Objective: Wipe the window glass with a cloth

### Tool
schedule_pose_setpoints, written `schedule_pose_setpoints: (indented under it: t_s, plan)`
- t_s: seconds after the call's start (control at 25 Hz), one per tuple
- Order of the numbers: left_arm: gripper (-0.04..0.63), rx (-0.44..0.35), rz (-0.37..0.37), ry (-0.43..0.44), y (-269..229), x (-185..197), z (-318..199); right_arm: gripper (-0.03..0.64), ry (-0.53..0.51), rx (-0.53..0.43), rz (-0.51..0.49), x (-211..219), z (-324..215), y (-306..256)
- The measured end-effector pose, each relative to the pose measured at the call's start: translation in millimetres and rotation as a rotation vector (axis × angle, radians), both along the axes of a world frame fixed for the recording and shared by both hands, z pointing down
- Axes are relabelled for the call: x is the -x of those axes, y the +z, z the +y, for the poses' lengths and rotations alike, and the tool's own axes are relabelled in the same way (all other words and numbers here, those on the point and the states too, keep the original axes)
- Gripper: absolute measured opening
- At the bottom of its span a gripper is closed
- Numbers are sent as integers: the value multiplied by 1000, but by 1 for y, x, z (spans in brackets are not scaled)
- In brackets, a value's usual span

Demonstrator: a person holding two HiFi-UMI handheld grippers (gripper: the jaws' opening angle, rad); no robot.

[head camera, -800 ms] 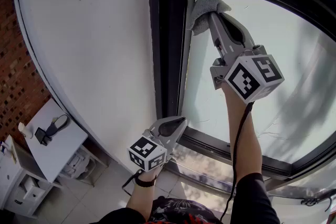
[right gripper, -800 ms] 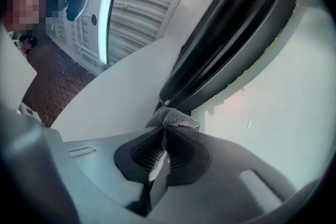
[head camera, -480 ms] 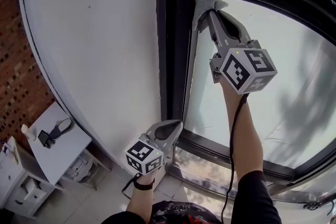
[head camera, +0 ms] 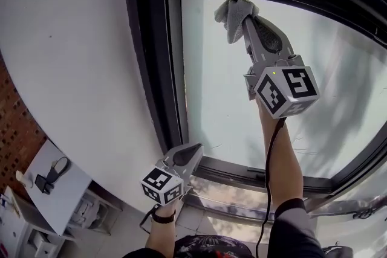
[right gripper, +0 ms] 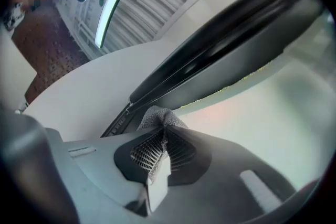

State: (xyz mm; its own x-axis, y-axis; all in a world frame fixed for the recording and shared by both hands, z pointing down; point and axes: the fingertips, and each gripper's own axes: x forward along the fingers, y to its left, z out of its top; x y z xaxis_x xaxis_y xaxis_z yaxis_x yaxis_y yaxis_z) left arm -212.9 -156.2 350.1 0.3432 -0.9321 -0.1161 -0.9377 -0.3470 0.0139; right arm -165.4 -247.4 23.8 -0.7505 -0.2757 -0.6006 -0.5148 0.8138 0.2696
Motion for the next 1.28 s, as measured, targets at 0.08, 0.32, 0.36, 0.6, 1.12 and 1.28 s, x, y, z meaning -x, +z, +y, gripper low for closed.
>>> schedule_pose_setpoints:
  t_s: [0.08, 0.32, 0.36, 0.6, 1.12, 1.28]
  plan:
    - [-6, 10, -4, 39, 2, -21, -12, 15, 53, -27, 0, -26, -6, 0]
    - [-6, 28, -29, 132, 6, -81, -40, 15, 143, -46, -33, -106, -25, 2]
    - [-6, 28, -32, 145, 6, -90, -43, 15, 172, -53, -36, -120, -28, 2]
    - [-6, 31, -49, 213, 5, -145, -63, 15, 283, -67, -66, -206, -47, 1]
    - [-6, 25, -95, 319, 2, -233, -88, 15, 476, 34, -266, -404, -102, 1]
    - [-6, 28, -92, 337, 5, -250, -93, 15, 525, 81, -323, -457, -116, 5]
